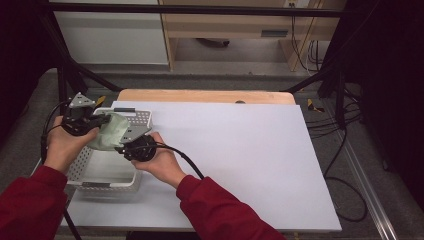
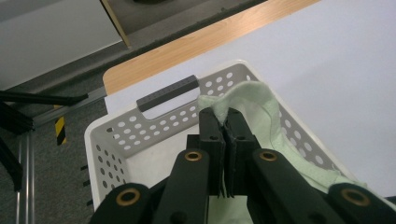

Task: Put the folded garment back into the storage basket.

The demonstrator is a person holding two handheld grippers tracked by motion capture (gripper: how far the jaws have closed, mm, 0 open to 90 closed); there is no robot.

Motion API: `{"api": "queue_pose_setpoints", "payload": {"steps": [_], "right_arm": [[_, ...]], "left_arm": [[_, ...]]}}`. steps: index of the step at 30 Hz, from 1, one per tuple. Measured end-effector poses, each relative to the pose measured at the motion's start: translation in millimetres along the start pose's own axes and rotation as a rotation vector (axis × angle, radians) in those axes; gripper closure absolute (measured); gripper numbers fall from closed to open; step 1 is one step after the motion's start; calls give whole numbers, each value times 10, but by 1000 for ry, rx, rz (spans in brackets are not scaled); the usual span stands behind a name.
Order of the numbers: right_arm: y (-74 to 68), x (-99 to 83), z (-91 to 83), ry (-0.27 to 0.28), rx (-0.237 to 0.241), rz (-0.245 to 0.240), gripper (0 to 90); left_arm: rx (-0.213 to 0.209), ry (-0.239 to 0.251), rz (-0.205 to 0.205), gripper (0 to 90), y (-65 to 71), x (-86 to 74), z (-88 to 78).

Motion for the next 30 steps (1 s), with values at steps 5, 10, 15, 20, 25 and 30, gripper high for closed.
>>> {"api": "queue_pose_setpoints", "payload": {"steps": [5,10,15,20,25,30], "right_arm": [[-26,-23,-2,-9,7,9,808],[-31,-33,17,-20,5,13,807],[15,-51,72,-39,-5,9,806],[20,-128,136,-89,6,56,574],[-36,-144,-10,-105,-39,39,349],[39,-62,-339,-65,-89,70,269]], "left_arm": [[-4,-6,-2,875,15,-42,14],[-1,-11,-10,875,3,-73,42],[10,-15,-18,873,-52,-91,87],[37,-24,-31,649,-127,-172,197],[65,28,-53,431,-131,-124,107],[124,91,-46,302,23,-42,-170]]}}
Point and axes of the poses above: each handheld gripper's, and its own axes: z roughly forward along the jaws, x roughly out of its top, y roughly to its right, the point moved 8 cm from there along z, roughly forward along the jaws, and after that the axes turned 4 degrees about -z, right-handed, at the moved point
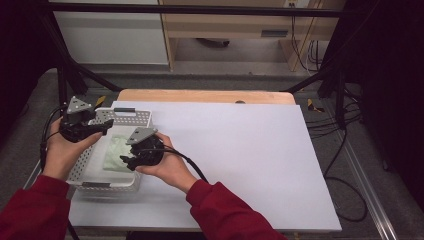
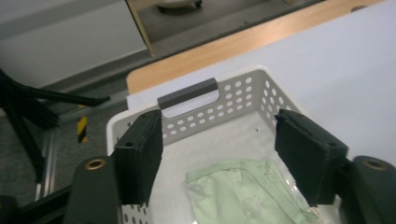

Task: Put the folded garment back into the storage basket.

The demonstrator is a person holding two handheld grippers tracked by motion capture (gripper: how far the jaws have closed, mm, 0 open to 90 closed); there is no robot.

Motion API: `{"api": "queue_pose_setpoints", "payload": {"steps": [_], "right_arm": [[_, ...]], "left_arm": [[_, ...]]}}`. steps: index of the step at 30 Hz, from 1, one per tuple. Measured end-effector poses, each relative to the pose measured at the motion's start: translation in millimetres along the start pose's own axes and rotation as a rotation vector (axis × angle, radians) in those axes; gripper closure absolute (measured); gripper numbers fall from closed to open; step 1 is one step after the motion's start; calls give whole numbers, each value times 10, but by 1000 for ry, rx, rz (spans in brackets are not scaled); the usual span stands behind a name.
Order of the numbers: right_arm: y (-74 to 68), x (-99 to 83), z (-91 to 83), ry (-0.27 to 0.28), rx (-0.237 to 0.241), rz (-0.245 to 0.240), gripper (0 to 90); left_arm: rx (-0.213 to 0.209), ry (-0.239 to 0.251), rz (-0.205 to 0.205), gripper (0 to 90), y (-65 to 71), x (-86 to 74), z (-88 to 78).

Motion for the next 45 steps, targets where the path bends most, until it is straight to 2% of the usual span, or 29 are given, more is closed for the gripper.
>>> {"api": "queue_pose_setpoints", "payload": {"steps": [5,8,11,13,16,24,28,36,45], "right_arm": [[138,41,-222,11,-44,60,171],[222,60,-329,27,-87,81,115],[275,62,-434,35,-113,85,125],[293,47,-516,34,-97,90,78],[360,13,-631,39,-104,99,76],[580,-82,-947,57,-119,161,85],[686,-133,-1091,49,-136,161,91],[886,-261,-1303,43,-175,190,83],[1027,-361,-1521,50,-200,215,77]], "left_arm": [[30,61,-53,217,168,-60,-289],[6,89,-96,176,301,-171,-379],[-9,103,-122,158,405,-263,-417],[-18,107,-121,147,467,-301,-428],[-50,98,-115,146,546,-316,-421],[-79,100,-106,146,730,-381,-436],[-81,100,-100,145,744,-378,-447],[-73,93,-120,141,673,-421,-443],[-67,92,-128,139,639,-438,-445]]}}
Point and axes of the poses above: each handheld gripper's, and its own axes: z roughly forward along the jaws, x roughly out of its top, y roughly to its right, the point moved 8 cm from there along z, roughly forward along the jaws, and after that the axes turned 4 degrees about -z, right-handed, at the moved point
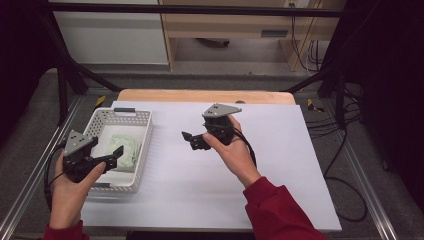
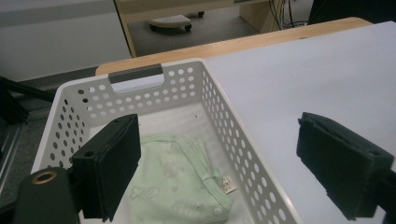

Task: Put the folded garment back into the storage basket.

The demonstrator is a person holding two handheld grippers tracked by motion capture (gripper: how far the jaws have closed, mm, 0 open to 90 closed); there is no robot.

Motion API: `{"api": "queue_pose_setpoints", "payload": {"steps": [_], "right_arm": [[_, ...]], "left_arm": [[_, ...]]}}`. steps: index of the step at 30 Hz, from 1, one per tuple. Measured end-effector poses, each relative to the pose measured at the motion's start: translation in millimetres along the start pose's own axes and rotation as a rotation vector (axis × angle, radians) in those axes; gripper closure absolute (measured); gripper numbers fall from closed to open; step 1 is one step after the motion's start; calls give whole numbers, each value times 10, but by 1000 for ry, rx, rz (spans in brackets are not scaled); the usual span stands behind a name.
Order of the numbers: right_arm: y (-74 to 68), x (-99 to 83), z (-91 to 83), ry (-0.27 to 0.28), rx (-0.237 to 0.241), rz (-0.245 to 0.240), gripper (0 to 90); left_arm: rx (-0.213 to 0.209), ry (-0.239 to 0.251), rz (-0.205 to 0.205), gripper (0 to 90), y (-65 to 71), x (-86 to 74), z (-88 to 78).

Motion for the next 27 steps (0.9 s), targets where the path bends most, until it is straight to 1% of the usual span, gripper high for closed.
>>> {"api": "queue_pose_setpoints", "payload": {"steps": [9,25,27], "right_arm": [[135,-61,-160,-1,-21,-1,76],[396,-169,-444,27,-64,42,59],[431,-197,-486,23,-70,36,58]], "left_arm": [[3,-7,-3,138,-17,-18,9],[1,-16,-7,130,-25,-50,34],[-2,-19,-3,129,-19,-58,38]]}}
Point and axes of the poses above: each handheld gripper's, and its own axes: z roughly forward along the jaws, x roughly out of its top, y roughly to its right, the point moved 8 cm from there along z, roughly forward along the jaws, and after that the axes turned 4 degrees about -z, right-handed, at the moved point
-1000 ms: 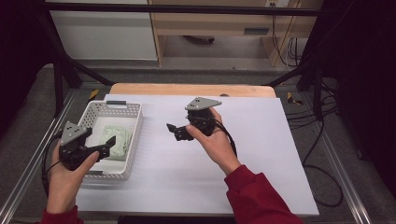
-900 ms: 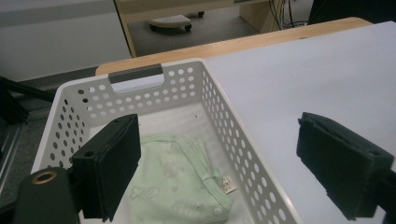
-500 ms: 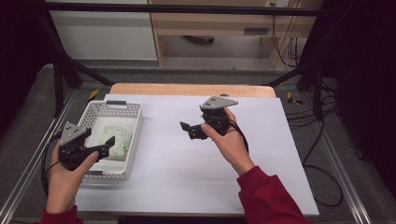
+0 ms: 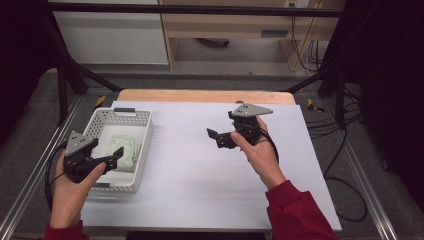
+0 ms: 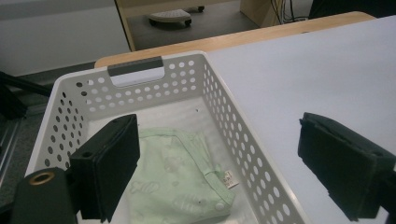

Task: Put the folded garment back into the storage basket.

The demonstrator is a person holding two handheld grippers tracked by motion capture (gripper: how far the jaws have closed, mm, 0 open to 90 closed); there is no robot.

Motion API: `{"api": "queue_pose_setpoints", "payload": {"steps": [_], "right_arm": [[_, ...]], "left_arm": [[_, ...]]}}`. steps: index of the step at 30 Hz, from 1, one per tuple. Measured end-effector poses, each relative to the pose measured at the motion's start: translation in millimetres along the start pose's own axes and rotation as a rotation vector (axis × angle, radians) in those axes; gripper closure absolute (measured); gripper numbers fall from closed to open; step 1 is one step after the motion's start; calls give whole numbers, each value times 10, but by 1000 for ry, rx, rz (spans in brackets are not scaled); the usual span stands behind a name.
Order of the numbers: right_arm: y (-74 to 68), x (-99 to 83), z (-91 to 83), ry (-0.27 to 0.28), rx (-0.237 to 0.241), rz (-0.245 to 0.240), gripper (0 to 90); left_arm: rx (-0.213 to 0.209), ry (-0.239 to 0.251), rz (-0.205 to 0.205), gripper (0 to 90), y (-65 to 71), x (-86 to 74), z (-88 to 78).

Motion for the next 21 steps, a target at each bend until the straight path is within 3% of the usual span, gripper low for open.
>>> {"api": "queue_pose_setpoints", "payload": {"steps": [14,21], "right_arm": [[265,-203,-315,20,-60,35,62],[367,-383,-498,37,-87,52,64]], "left_arm": [[-18,-20,7,109,30,-59,69],[-47,-30,16,90,70,-107,124]]}}
Point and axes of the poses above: each handheld gripper's, and its own axes: z roughly forward along the jaws, x roughly out of its top, y roughly to its right, the point moved 8 cm from there along z, roughly forward along the jaws, and after that the axes turned 4 degrees about -z, right-handed, at the moved point
